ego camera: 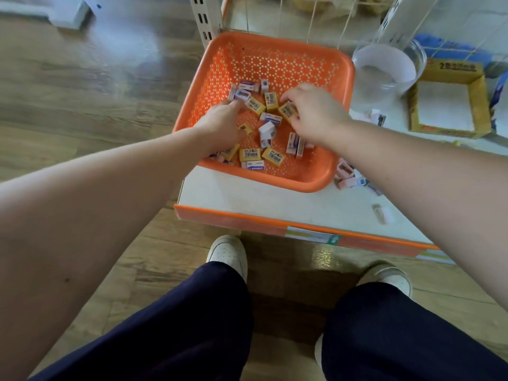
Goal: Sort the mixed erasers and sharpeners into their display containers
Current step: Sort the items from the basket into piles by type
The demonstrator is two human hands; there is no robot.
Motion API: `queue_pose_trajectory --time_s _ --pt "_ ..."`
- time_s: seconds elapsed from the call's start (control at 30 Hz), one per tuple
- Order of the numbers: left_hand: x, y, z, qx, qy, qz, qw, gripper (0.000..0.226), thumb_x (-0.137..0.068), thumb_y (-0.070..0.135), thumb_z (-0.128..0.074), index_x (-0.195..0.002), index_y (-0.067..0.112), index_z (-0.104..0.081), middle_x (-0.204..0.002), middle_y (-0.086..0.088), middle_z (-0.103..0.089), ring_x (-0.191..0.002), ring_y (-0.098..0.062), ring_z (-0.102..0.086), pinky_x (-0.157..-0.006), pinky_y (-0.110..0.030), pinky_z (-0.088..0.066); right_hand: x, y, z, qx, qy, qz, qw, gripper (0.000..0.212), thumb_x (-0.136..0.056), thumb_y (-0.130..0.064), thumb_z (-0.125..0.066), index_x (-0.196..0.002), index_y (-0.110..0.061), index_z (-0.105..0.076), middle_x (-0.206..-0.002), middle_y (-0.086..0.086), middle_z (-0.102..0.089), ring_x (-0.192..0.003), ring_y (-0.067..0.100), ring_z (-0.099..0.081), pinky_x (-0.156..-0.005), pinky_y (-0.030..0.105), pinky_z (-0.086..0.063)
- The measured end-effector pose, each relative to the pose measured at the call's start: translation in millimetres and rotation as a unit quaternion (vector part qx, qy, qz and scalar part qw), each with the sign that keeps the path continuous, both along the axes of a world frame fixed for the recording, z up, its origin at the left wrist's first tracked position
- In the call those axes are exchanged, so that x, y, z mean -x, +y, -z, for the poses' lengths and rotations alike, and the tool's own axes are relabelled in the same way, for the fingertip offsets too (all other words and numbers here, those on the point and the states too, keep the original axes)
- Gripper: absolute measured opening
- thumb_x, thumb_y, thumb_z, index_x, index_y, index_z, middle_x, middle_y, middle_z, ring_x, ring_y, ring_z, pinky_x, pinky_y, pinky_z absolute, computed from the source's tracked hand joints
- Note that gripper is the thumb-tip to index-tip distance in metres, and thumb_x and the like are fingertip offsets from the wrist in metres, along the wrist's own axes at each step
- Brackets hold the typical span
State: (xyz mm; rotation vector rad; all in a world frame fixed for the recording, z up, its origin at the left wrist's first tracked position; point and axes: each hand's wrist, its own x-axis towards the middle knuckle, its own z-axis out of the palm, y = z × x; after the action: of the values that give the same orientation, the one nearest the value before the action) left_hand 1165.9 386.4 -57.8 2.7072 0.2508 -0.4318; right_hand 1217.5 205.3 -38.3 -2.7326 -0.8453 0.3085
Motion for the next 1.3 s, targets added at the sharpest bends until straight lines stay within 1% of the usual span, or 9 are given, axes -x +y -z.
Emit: queue_pose_trajectory --time_s 0.13,0.2,0.3,0.43,0.7,0.87,1.03,1.2,1.3 --pt "-0.2 -6.4 0.4 0.041 -0.048 0.04 0.997 0.036 -0.084 0.041 -0.064 -0.115 0.022 -0.059 -0.125 -0.004 -0.053 -0.117 -0.024 -0.048 -0.096 -0.037 -0.041 4.1 9.8 6.0 0.02 0.048 -0.036 0.998 0.051 -0.088 -0.001 -0.051 -0.137 -0.015 -0.043 -0.14 0.009 -0.043 -0.128 0.028 -0.04 -0.105 0.035 -0.033" --pt "0.0 -13.1 1.8 0.031 -0.057 0.038 0.997 0.039 -0.078 0.057 -0.064 -0.1 0.024 -0.059 -0.116 -0.002 -0.054 -0.111 -0.022 -0.048 -0.093 -0.037 -0.042 5.9 14.4 7.8 0.026 0.072 -0.05 0.996 0.054 -0.087 -0.002 -0.053 -0.139 -0.015 -0.041 -0.141 0.009 -0.042 -0.129 0.028 -0.039 -0.105 0.036 -0.034" --pt "-1.4 -22.1 4.3 -0.023 -0.051 0.028 0.998 0.052 -0.072 0.062 -0.065 -0.103 0.02 -0.061 -0.115 -0.003 -0.053 -0.111 -0.024 -0.046 -0.092 -0.039 -0.041 6.3 17.4 11.6 0.061 0.092 -0.07 0.991 0.059 -0.087 -0.004 -0.053 -0.142 -0.013 -0.035 -0.145 0.01 -0.038 -0.132 0.028 -0.036 -0.106 0.033 -0.032" --pt "-1.5 -24.4 5.1 -0.043 -0.037 0.021 0.998 0.038 -0.076 0.05 -0.065 -0.101 0.021 -0.067 -0.118 -0.007 -0.055 -0.115 -0.027 -0.046 -0.097 -0.041 -0.04 4.5 17.0 18.0 0.092 0.103 -0.078 0.987 0.064 -0.088 -0.004 -0.048 -0.147 -0.019 -0.027 -0.148 0.008 -0.034 -0.134 0.028 -0.034 -0.105 0.031 -0.03" --pt "1.1 -17.7 2.2 -0.01 -0.07 -0.043 0.997 0.02 -0.081 0.025 -0.061 -0.098 0.02 -0.07 -0.115 -0.005 -0.06 -0.106 -0.024 -0.053 -0.079 -0.03 -0.042 6.5 15.0 18.2 0.08 0.11 -0.076 0.988 0.062 -0.089 -0.009 -0.054 -0.145 -0.022 -0.03 -0.146 0.007 -0.036 -0.132 0.028 -0.035 -0.105 0.034 -0.032" --pt "-0.6 -20.0 8.0 0.039 -0.015 0.005 0.999 0.046 -0.075 0.032 -0.066 -0.119 0.022 -0.056 -0.116 0.0 -0.058 -0.111 -0.022 -0.051 -0.094 -0.037 -0.043 6.9 17.0 19.6 0.081 0.112 -0.077 0.987 0.053 -0.089 -0.013 -0.054 -0.14 -0.016 -0.038 -0.138 0.009 -0.046 -0.126 0.028 -0.043 -0.101 0.034 -0.037" --pt "0.0 -20.2 9.4 0.016 -0.029 0.011 0.999 0.043 -0.077 0.05 -0.064 -0.11 0.024 -0.058 -0.105 0.006 -0.064 -0.106 -0.02 -0.052 -0.097 -0.044 -0.04 6.4 17.9 20.4 0.088 0.104 -0.079 0.987 0.049 -0.09 -0.015 -0.053 -0.137 -0.013 -0.042 -0.137 0.01 -0.046 -0.125 0.029 -0.043 -0.101 0.035 -0.038" --pt "1.4 -20.2 6.4 -0.022 -0.072 -0.019 0.997 0.023 -0.084 0.028 -0.058 -0.106 0.021 -0.062 -0.105 -0.002 -0.065 -0.102 -0.025 -0.056 -0.092 -0.04 -0.044 6.7 16.1 23.8 0.088 0.094 -0.077 0.989 0.06 -0.089 -0.017 -0.054 -0.145 -0.015 -0.03 -0.148 0.007 -0.031 -0.133 0.028 -0.034 -0.105 0.037 -0.035" --pt "1.4 -18.4 3.6 -0.003 -0.112 -0.061 0.992 0.028 -0.089 0.027 -0.05 -0.117 0.023 -0.056 -0.108 -0.003 -0.064 -0.093 -0.022 -0.055 -0.073 -0.033 -0.042 8.1 14.1 23.8 0.089 0.096 -0.102 0.986 0.068 -0.089 -0.014 -0.052 -0.148 -0.024 -0.02 -0.154 -0.001 -0.019 -0.136 0.027 -0.03 -0.107 0.039 -0.034"
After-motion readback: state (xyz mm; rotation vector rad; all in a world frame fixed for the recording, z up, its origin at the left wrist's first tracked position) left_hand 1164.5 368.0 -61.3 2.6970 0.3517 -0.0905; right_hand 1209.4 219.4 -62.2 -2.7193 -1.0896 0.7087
